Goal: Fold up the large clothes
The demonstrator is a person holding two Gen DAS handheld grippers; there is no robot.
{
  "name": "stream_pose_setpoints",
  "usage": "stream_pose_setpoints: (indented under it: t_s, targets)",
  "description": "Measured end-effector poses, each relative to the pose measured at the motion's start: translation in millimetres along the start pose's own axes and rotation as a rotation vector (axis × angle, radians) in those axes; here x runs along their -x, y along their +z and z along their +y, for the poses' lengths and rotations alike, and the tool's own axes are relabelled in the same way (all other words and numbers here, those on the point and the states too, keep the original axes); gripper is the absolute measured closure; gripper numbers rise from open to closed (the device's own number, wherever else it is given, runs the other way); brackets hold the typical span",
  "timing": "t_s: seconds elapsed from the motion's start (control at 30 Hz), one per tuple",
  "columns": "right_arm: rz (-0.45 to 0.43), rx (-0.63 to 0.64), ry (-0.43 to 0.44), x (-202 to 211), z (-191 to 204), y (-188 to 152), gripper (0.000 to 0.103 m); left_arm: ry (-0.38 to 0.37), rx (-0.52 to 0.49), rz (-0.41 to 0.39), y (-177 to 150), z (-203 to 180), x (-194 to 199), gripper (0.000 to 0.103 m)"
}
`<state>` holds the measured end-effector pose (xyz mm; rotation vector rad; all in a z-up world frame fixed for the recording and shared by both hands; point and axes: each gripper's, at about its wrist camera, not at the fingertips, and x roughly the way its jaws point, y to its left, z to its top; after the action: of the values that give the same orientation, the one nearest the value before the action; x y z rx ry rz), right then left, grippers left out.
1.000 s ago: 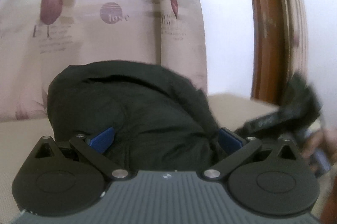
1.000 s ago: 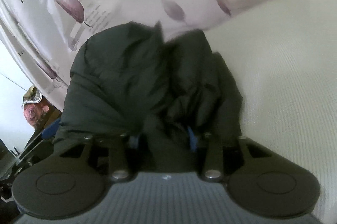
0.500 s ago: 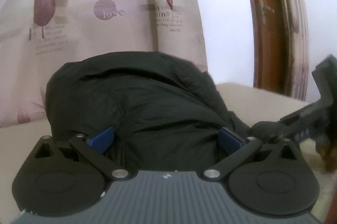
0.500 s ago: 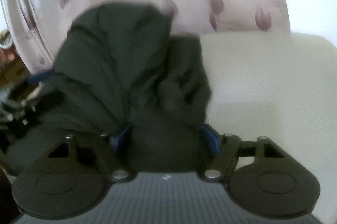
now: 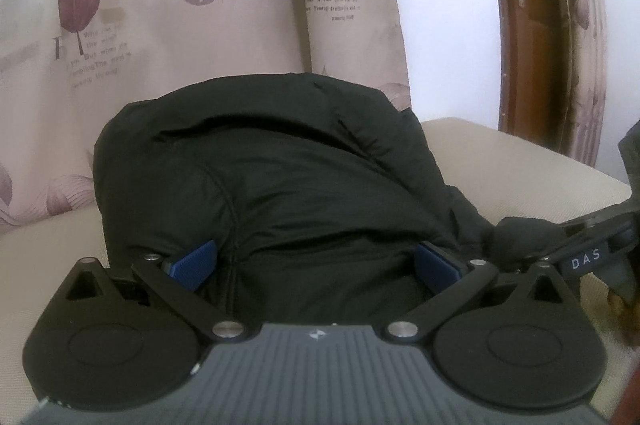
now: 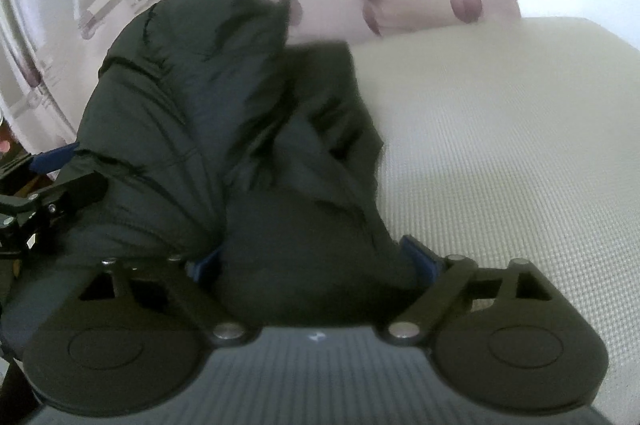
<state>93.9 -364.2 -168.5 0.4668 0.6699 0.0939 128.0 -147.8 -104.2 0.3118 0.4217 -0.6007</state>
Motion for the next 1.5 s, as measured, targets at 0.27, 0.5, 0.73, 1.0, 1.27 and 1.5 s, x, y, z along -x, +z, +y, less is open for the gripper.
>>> stream_pose_setpoints:
  t_s: [0.27, 0.5, 0.73, 1.0, 1.27, 1.5]
  targets:
    - [0.0, -0.071, -0.039, 8.1, 13.4, -12.4, 0.013, -0.001, 0.009, 0.016, -1.5, 5.2, 5.6, 0.0]
    - [-0.004, -0.093, -0.039, 20.2, 47.4, -38.7, 0.012, 0.003, 0.012, 0.031, -8.8, 20.9, 17.4, 0.0]
    - [-0.089, 0.012, -0.138, 53.8, 83.6, -47.9, 0.011, 0.033, 0.033, 0.019, -11.7, 34.9, 39.4, 0.0]
    - [-0.432, 0.155, -0.292, 129.5, 149.2, -50.2, 0.009, 0.22, -0.04, -0.056, 13.3, 20.3, 94.4, 0.0]
    - [-0.482, 0.139, -0.226, 155.0, 171.1, -57.4, 0.008, 0.369, -0.146, -0.273, 18.3, -2.2, 159.2, 0.0]
    - [-0.483, 0.119, -0.218, 170.0, 177.6, -62.7, 0.008, 0.141, 0.031, -0.166, 27.1, 19.2, 165.1, 0.0]
